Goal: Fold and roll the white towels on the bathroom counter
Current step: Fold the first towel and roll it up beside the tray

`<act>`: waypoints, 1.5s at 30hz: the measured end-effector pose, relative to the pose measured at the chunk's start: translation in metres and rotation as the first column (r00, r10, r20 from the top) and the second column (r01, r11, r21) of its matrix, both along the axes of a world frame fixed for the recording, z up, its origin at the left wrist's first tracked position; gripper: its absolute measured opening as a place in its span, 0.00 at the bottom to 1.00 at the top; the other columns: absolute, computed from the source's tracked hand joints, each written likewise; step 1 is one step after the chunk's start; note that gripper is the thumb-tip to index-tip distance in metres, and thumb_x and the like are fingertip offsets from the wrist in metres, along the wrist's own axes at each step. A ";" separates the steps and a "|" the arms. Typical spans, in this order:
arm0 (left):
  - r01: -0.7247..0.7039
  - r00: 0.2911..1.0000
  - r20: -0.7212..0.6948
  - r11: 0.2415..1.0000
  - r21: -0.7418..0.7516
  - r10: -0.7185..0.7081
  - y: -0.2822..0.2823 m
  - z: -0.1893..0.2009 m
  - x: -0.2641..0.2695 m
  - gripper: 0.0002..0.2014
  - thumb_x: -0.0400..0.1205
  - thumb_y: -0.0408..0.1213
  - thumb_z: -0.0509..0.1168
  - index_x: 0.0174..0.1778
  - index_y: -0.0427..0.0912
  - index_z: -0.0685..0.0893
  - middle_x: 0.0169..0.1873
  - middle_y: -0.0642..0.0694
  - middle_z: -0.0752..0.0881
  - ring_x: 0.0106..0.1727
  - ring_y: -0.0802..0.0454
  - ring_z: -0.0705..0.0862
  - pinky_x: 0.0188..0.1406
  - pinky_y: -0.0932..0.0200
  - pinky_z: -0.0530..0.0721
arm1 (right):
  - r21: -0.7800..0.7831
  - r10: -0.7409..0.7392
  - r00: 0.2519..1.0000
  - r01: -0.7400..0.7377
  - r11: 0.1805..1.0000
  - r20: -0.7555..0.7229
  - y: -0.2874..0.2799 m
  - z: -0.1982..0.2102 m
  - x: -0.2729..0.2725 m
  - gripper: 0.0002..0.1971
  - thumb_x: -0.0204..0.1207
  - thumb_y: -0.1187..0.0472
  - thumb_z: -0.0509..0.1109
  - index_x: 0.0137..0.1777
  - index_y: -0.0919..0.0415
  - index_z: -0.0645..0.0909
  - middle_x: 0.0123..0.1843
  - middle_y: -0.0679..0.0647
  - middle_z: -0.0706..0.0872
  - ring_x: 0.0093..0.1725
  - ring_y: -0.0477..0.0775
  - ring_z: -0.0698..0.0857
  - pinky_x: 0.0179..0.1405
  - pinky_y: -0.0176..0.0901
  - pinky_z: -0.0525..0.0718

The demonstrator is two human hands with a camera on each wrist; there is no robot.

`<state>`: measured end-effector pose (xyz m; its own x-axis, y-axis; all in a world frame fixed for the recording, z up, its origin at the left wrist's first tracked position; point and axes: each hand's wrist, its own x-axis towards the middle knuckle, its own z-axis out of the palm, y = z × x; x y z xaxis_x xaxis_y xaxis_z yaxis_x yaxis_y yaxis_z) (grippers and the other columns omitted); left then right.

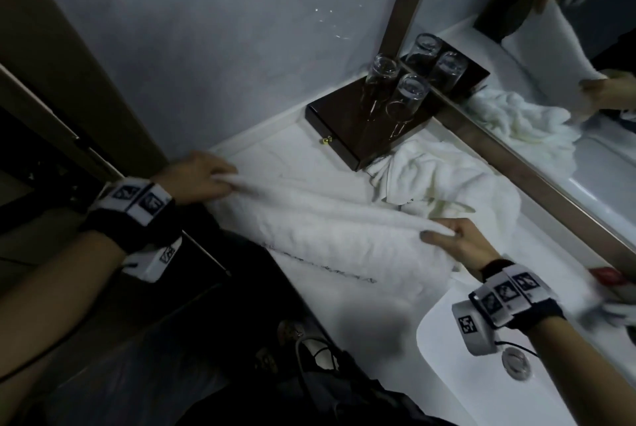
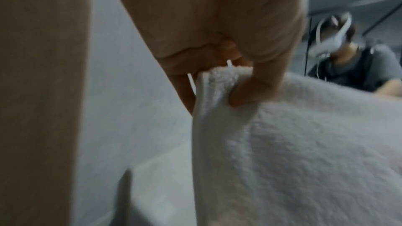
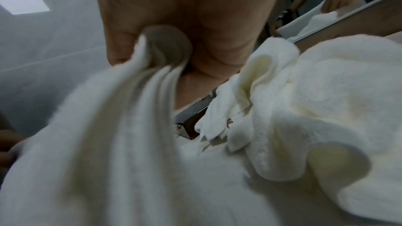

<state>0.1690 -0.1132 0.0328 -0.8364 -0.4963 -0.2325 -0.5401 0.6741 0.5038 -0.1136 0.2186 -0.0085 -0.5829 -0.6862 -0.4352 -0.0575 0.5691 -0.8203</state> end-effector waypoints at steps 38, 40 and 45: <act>0.372 0.920 0.094 0.775 -0.511 -0.380 0.084 -0.087 -0.027 0.11 0.64 0.32 0.54 0.30 0.38 0.83 0.26 0.43 0.83 0.27 0.46 0.84 0.26 0.61 0.82 | 0.471 0.651 0.655 -0.467 0.748 -0.384 -0.002 -0.071 0.085 0.36 0.77 0.48 0.67 0.81 0.55 0.55 0.85 0.56 0.47 0.84 0.56 0.44 0.82 0.50 0.41; 0.389 0.914 0.105 0.776 -0.496 -0.391 0.085 -0.086 -0.023 0.13 0.63 0.34 0.53 0.31 0.39 0.83 0.28 0.43 0.82 0.28 0.46 0.83 0.33 0.58 0.77 | 0.473 0.643 0.662 -0.456 0.754 -0.385 -0.006 -0.070 0.085 0.34 0.77 0.48 0.67 0.80 0.56 0.58 0.84 0.56 0.52 0.84 0.56 0.48 0.81 0.52 0.47; 0.468 0.884 0.211 0.786 -0.404 -0.418 0.089 -0.097 -0.009 0.15 0.61 0.34 0.49 0.30 0.44 0.82 0.28 0.50 0.83 0.28 0.51 0.84 0.27 0.66 0.79 | 0.485 0.639 0.645 -0.436 0.758 -0.418 -0.013 -0.069 0.088 0.31 0.77 0.49 0.64 0.78 0.56 0.61 0.78 0.57 0.61 0.78 0.58 0.58 0.73 0.58 0.65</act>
